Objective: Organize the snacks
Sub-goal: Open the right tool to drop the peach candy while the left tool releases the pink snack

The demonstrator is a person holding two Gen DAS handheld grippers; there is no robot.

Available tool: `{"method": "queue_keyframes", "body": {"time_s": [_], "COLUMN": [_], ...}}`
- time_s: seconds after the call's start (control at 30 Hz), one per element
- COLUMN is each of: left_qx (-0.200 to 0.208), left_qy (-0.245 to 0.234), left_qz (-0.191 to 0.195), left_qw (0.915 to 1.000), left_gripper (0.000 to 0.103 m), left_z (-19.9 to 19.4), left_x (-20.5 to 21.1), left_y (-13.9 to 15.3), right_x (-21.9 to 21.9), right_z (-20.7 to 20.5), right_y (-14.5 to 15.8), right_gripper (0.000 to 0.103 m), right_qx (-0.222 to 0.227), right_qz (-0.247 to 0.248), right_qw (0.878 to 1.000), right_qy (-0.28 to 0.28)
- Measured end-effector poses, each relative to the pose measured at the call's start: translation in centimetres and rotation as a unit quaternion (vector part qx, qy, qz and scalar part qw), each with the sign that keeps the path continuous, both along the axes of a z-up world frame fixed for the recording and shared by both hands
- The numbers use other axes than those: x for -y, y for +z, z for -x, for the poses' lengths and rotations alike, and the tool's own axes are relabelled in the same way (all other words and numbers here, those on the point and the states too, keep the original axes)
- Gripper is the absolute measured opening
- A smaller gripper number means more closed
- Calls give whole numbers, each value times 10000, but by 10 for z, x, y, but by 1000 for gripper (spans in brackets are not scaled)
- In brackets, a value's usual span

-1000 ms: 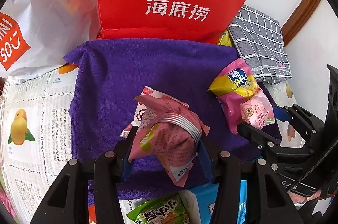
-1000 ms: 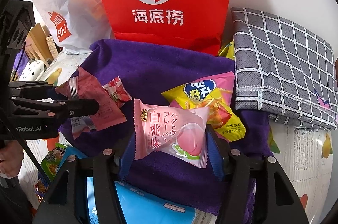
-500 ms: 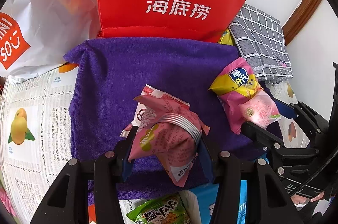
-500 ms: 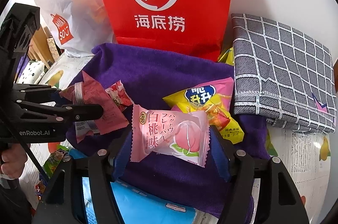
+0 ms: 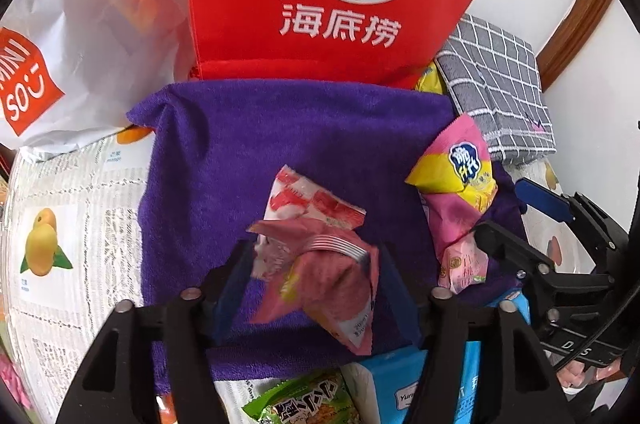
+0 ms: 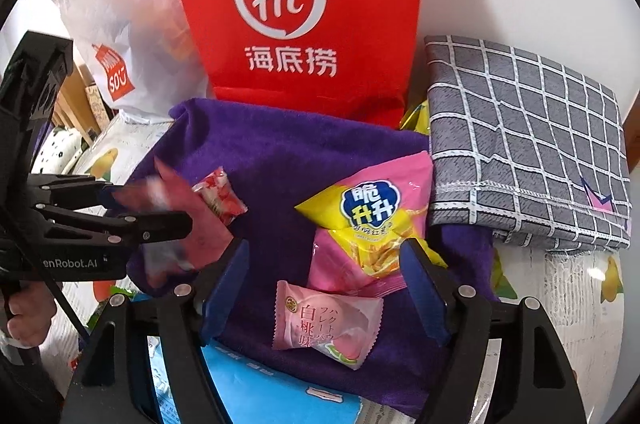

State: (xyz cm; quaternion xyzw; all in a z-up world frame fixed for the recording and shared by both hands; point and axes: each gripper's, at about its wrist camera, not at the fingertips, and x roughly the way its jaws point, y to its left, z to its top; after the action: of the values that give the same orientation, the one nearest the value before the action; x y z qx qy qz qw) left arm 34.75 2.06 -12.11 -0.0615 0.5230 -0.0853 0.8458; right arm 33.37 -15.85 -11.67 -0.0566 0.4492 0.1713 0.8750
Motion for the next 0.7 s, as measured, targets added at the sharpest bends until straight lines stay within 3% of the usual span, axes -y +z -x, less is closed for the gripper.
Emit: {"method": "queue_keyframes", "body": {"time_s": [0.07, 0.37, 0.6, 0.7], "left_qx": [63, 353, 740, 899], "left_qy": [36, 61, -103, -60], "left_qz": [29, 247, 393, 238], "left_qw": [10000, 9991, 9964, 9956], "left_gripper": [75, 76, 76, 76], "left_z": [0, 8, 30, 43], "left_x": [-2, -7, -9, -10], "left_y": [3, 25, 58, 73], "right_x": [3, 9, 8, 9], "right_z": [0, 10, 38, 53], "right_y": [3, 22, 58, 68], "right_gripper": [76, 76, 76, 76], "right_qx": [31, 234, 681, 795], "right_qz": [-67, -347, -580, -657], "right_qw": [10000, 9989, 9956, 9941], "right_qy": [-47, -211, -285, -331]}}
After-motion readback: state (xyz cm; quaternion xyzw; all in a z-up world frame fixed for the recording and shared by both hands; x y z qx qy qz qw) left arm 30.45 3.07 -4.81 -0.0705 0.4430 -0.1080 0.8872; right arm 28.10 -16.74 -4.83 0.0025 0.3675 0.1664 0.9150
